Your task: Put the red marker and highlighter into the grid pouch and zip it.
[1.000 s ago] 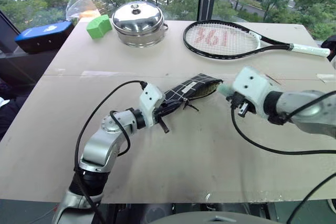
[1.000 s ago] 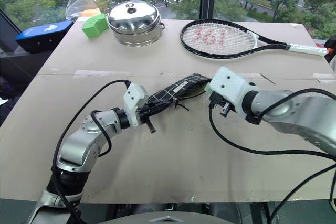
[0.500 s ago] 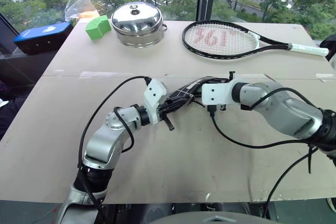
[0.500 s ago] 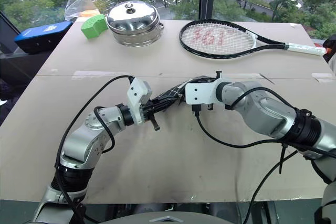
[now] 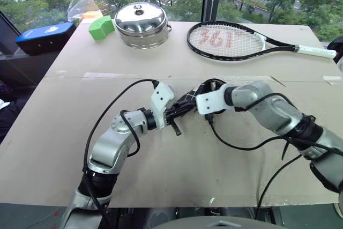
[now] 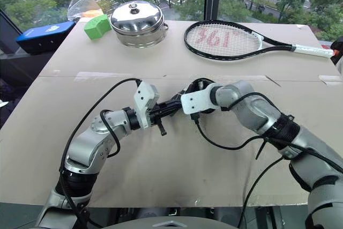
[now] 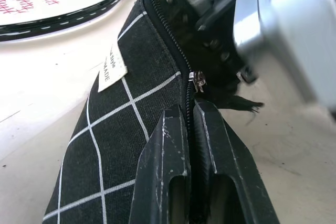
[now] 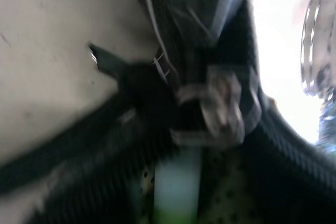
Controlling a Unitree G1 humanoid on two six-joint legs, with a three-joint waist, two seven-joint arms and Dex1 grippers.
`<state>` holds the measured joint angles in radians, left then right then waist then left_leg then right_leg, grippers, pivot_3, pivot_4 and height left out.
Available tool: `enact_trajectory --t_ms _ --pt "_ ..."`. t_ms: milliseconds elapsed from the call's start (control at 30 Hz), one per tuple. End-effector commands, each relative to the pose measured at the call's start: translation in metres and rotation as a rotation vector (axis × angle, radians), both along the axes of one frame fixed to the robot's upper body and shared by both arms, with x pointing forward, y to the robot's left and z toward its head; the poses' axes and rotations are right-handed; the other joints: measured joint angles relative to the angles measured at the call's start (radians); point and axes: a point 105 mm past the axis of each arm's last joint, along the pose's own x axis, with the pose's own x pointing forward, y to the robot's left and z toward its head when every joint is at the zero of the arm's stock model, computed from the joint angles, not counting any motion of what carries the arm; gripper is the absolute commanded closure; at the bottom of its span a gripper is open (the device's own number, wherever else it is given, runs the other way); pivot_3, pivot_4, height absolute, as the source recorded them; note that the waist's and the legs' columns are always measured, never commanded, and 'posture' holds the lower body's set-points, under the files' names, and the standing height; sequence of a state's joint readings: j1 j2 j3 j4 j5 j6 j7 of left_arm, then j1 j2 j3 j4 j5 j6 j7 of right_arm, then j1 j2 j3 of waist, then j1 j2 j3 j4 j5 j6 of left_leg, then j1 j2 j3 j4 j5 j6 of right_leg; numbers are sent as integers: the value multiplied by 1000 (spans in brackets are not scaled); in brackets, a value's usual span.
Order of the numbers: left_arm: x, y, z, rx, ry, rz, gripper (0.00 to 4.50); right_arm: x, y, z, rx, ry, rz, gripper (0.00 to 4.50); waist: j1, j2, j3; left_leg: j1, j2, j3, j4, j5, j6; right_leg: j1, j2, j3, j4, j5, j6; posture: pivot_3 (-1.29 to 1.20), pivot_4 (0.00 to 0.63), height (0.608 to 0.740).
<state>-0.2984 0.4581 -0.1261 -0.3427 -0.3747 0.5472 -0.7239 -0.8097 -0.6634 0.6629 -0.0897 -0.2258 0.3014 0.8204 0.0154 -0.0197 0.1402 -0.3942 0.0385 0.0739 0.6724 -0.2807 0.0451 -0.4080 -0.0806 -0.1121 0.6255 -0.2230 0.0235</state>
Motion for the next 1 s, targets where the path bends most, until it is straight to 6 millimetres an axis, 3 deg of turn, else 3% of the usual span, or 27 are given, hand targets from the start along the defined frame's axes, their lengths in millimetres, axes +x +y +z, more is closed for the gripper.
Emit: enact_trajectory --t_ms 33,200,333,600,700,833,933,1000 --pt "1 2 10 0 -55 4 4500 -27 -16 50 268 221 -73 25 -1 0 0 0 0 0 0 0 0 0 0 0 0 0 0 0 150 740" --pt "6 4 10 5 -59 17 4500 -68 -37 67 511 586 -181 25 0 1 0 2 0 -3 0 0 1 3 0 -2 0 1 0 0 150 740" --pt "8 3 11 6 -63 10 4500 -81 -35 53 598 706 -279 25 -2 0 0 6 0 -4 -2 -4 5 6 -6 0 0 0 -1 0 150 740" --pt "8 2 14 12 -66 -11 4500 -75 -11 15 810 846 -467 25 0 1 0 6 -1 -4 -2 -1 1 6 -2 1 1 1 -1 0 150 740" --pt "7 2 15 17 -67 -19 4500 -61 -7 10 889 832 -527 25 -3 1 0 6 -2 -2 -2 -1 1 5 -2 0 1 1 -1 0 150 740" --pt "7 4 16 23 -68 -22 4500 -48 4 20 1019 845 -508 25 -3 1 0 7 -1 -1 -2 -1 1 5 1 0 1 1 -1 0 150 740" --pt "6 4 17 26 -68 -23 4500 -45 6 23 1059 848 -495 1251 -2 1 0 8 -1 -2 -3 -1 1 5 1 0 2 1 -1 0 150 740" --pt "6 5 17 28 -69 -21 4500 -44 8 22 1063 852 -485 1251 -3 1 0 8 -1 -1 -3 -1 1 5 1 1 1 1 0 0 150 740"
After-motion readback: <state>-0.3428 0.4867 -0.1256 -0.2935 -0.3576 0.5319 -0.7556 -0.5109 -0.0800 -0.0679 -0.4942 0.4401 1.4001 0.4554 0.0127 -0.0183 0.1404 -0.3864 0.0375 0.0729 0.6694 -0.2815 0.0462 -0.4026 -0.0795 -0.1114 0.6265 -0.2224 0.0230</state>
